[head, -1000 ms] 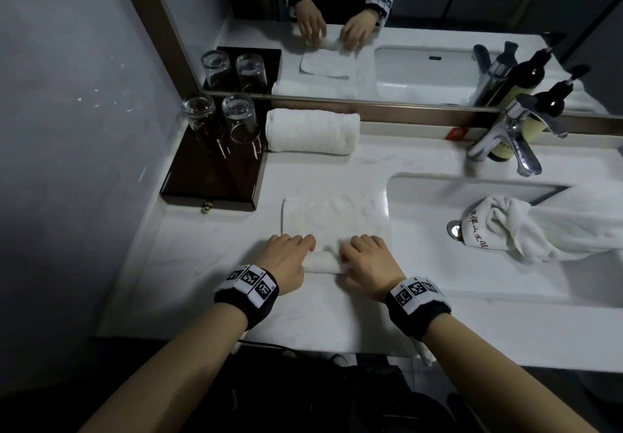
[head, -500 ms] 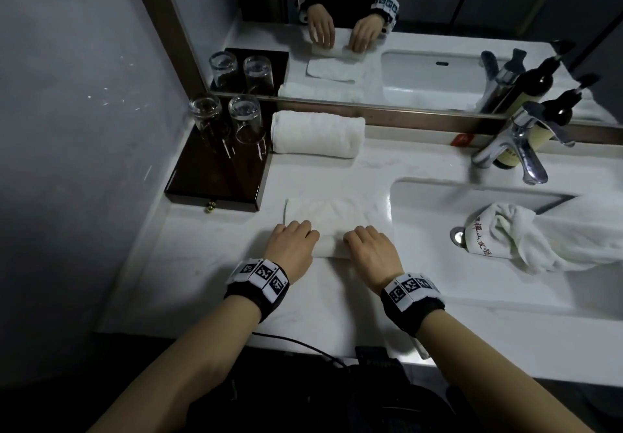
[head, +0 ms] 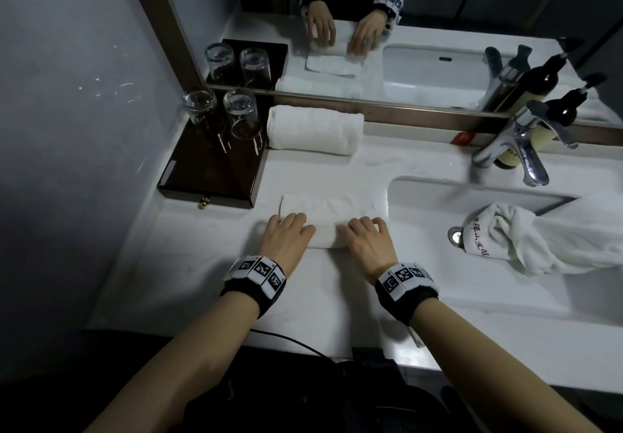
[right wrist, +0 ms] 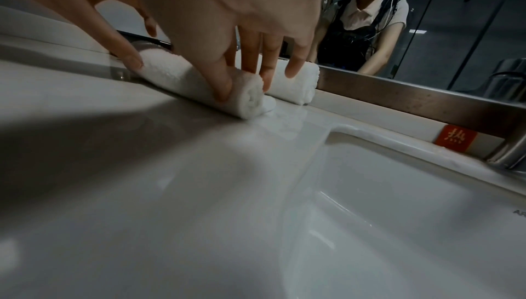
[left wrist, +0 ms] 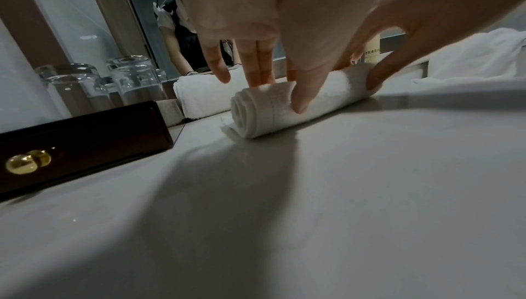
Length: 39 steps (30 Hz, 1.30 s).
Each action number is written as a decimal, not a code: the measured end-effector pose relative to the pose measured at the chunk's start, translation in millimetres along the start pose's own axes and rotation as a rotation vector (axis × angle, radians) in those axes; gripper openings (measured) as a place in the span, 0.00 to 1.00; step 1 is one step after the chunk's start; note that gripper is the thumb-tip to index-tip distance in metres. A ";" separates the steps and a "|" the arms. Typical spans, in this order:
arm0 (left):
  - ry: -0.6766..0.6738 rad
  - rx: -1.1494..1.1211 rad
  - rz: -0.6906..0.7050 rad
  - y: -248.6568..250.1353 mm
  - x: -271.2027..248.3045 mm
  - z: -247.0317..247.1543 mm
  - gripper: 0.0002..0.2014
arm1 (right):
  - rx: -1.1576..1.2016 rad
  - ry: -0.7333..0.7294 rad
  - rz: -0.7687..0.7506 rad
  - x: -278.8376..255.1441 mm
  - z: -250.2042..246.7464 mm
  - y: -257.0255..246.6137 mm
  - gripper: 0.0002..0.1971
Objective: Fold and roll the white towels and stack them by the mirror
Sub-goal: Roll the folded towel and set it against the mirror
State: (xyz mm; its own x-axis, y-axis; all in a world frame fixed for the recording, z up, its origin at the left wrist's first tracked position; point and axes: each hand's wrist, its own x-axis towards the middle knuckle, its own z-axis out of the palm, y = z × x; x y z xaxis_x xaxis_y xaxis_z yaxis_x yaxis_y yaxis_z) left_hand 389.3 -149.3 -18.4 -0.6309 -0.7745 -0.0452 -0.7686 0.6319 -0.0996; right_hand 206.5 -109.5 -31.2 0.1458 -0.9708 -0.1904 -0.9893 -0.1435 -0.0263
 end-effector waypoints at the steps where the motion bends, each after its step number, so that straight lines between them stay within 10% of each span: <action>1: 0.014 0.046 -0.003 0.5 0.4 -1.9 0.13 | 0.001 0.000 0.004 1.9 -0.7 1.0 0.22; 32: -0.113 -0.049 -0.167 1.8 25.4 -3.9 0.35 | -0.001 0.111 -0.039 37.6 -8.2 22.8 0.24; 39: -0.157 -0.020 -0.143 -7.5 52.8 -3.9 0.19 | -0.041 0.247 -0.077 34.4 -10.4 7.1 0.20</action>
State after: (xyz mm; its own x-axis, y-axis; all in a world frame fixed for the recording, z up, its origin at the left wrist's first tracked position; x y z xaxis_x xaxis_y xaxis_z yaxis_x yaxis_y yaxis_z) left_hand 361.3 -194.9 -16.2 -0.4920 -0.8504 -0.1864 -0.8522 0.5142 -0.0964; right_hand 204.5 -145.9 -27.8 0.2214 -0.9736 0.0564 -0.9752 -0.2212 0.0098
